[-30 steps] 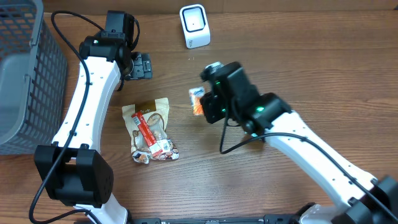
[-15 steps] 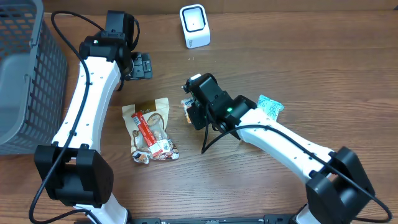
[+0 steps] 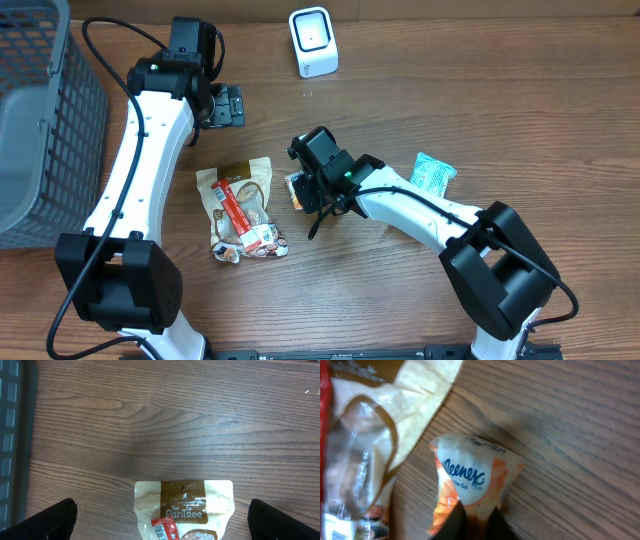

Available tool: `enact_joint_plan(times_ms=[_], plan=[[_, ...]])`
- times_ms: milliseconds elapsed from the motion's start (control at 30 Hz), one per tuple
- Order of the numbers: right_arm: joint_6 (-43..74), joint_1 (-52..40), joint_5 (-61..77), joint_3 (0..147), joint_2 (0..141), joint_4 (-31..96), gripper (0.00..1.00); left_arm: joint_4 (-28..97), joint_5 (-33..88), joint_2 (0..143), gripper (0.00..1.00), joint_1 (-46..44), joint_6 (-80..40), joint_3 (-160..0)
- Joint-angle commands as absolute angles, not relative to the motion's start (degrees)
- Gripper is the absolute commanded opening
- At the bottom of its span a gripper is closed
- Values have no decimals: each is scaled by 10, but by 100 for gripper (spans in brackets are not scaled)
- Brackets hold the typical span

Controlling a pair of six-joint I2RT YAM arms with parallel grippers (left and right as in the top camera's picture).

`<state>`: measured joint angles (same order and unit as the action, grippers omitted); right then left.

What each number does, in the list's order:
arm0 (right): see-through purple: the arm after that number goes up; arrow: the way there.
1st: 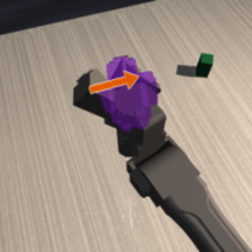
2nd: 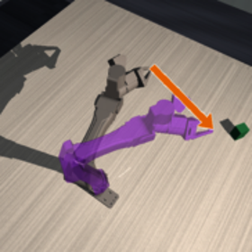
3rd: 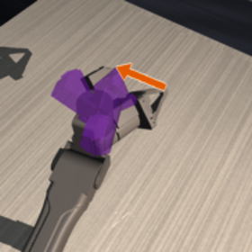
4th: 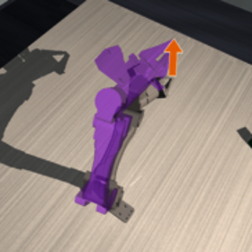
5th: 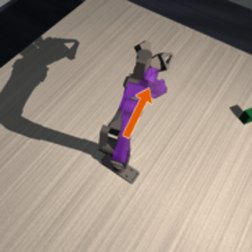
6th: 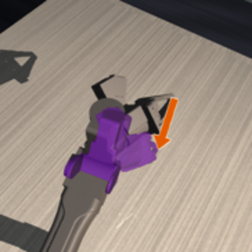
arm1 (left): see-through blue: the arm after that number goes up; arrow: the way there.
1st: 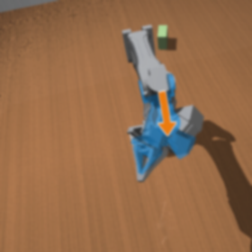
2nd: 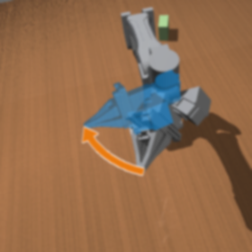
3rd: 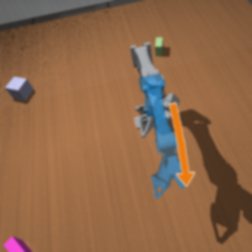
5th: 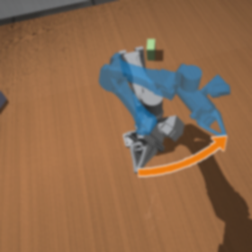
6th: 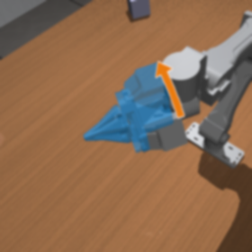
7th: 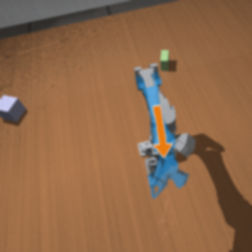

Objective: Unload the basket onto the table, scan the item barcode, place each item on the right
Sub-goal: 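Carry the Kleenex pack left toward the snack bag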

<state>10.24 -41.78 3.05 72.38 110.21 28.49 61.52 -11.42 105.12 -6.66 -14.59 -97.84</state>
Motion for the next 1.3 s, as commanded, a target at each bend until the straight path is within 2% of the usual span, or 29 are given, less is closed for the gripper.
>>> enact_joint_plan(times_ms=[0, 67, 133, 200, 433, 767, 933, 1267], plan=[[105, -419, -15, 731, 1104, 281, 35, 615, -122, 1042, 100, -68, -148, -987], [105, -419, -30, 731, 1104, 277, 35, 615, -122, 1042, 100, -68, -148, -987], [105, -419, -50, 732, 1104, 262, 43, 615, -122, 1042, 100, -68, -148, -987], [105, -419, -50, 743, 1103, 249, 45, 615, -122, 1042, 100, -68, -148, -987], [183, -428, -49, 850, 1103, 309, 45, 615, -122, 1042, 100, -68, -148, -987], [214, -460, -55, 848, 1156, 330, 44, 615, -122, 1042, 100, -68, -148, -987], [242, -462, -55, 848, 1186, 367, 38, 615, -122, 1042, 100, -68, -148, -987], [240, -463, -77, 846, 1193, 383, 38, 615, -122, 1042, 100, -68, -148, -987]])
